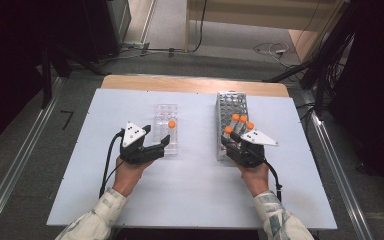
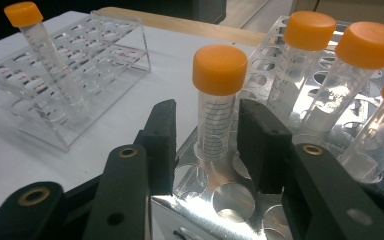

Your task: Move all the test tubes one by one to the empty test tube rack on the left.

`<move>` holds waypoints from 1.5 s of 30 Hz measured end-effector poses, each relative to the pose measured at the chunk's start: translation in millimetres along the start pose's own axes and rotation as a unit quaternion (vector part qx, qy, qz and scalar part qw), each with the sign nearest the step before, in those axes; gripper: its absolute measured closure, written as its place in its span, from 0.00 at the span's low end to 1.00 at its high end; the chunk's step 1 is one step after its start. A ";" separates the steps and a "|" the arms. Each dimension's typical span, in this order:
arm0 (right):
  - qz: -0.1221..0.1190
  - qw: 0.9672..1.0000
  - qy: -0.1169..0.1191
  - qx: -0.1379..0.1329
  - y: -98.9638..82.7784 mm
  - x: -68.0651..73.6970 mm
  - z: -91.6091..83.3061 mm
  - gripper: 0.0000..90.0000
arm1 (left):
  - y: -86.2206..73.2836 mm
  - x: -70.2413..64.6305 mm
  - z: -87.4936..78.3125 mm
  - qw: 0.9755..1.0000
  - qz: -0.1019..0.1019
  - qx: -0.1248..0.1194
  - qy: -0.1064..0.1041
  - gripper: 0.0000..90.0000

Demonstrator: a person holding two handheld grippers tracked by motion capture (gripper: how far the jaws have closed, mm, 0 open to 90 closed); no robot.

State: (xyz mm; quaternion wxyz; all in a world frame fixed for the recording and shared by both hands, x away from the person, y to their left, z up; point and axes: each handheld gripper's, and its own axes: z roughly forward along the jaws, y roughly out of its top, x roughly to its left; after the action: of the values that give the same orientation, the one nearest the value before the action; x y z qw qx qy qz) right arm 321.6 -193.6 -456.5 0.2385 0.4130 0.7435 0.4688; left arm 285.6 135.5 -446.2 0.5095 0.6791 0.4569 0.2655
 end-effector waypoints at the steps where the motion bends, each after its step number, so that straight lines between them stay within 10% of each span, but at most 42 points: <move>1: -0.003 1.000 -0.001 0.000 -0.4 0.2 1.1 0.65 | 0.0 0.0 0.0 1.000 0.000 0.000 0.000 0.27; 21: -0.001 1.000 -0.010 0.013 -2.0 -1.1 7.8 0.79 | -1.0 0.6 1.4 1.000 -0.002 0.003 -0.003 0.25; 45: -0.005 0.999 -0.007 -0.034 13.8 -2.2 -10.8 0.80 | 0.3 -0.2 2.8 1.000 0.000 0.010 -0.005 0.15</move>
State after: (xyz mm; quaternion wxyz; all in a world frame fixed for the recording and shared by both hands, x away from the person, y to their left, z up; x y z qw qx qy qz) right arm 320.2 -197.8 -439.4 0.2601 0.4041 0.7272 0.4901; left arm 287.9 134.1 -446.8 0.5049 0.6855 0.4572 0.2572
